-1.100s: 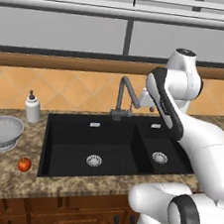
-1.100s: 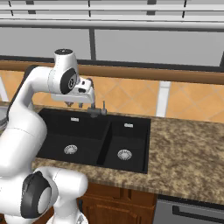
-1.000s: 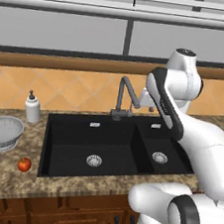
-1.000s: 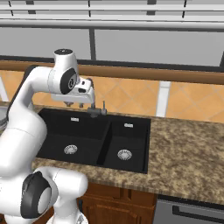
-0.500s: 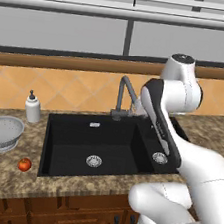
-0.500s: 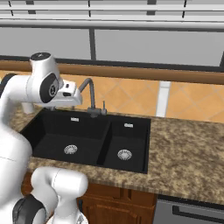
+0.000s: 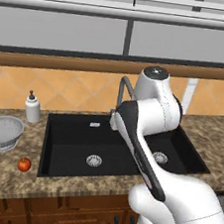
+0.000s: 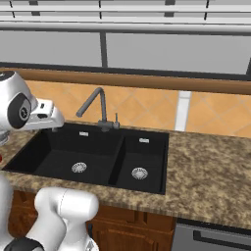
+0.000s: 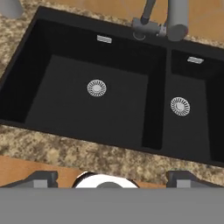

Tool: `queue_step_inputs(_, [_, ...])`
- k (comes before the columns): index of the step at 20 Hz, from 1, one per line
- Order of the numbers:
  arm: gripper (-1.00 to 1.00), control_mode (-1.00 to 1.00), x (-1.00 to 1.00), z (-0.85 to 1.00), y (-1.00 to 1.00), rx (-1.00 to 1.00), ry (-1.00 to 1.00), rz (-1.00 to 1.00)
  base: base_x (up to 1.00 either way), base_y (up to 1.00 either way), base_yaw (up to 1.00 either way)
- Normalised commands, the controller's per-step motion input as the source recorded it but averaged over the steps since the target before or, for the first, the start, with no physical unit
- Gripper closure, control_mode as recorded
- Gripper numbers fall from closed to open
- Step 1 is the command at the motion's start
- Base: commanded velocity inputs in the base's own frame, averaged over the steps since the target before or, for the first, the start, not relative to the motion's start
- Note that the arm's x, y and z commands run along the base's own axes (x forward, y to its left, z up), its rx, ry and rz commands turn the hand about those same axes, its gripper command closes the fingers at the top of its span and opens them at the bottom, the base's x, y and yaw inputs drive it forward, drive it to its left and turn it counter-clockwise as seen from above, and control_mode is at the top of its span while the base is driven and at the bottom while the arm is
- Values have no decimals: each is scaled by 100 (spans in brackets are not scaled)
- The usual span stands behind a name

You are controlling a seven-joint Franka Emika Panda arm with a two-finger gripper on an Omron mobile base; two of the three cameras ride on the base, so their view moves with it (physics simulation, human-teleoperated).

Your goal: Put the colander in the sink, put the apple in the colander, and turn on the sink faucet and pour water over the colander.

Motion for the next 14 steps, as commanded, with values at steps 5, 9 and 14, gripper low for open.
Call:
queue_step_inputs(5, [-100,-100,0,0,99,4,19,-4,0,0,0])
queue_step_inputs(9, [-100,-100,6,-1,86,15,22,-6,0,0,0])
queue_step_inputs(14, [-100,-100,17,-17,64,22,20,-7,0,0,0])
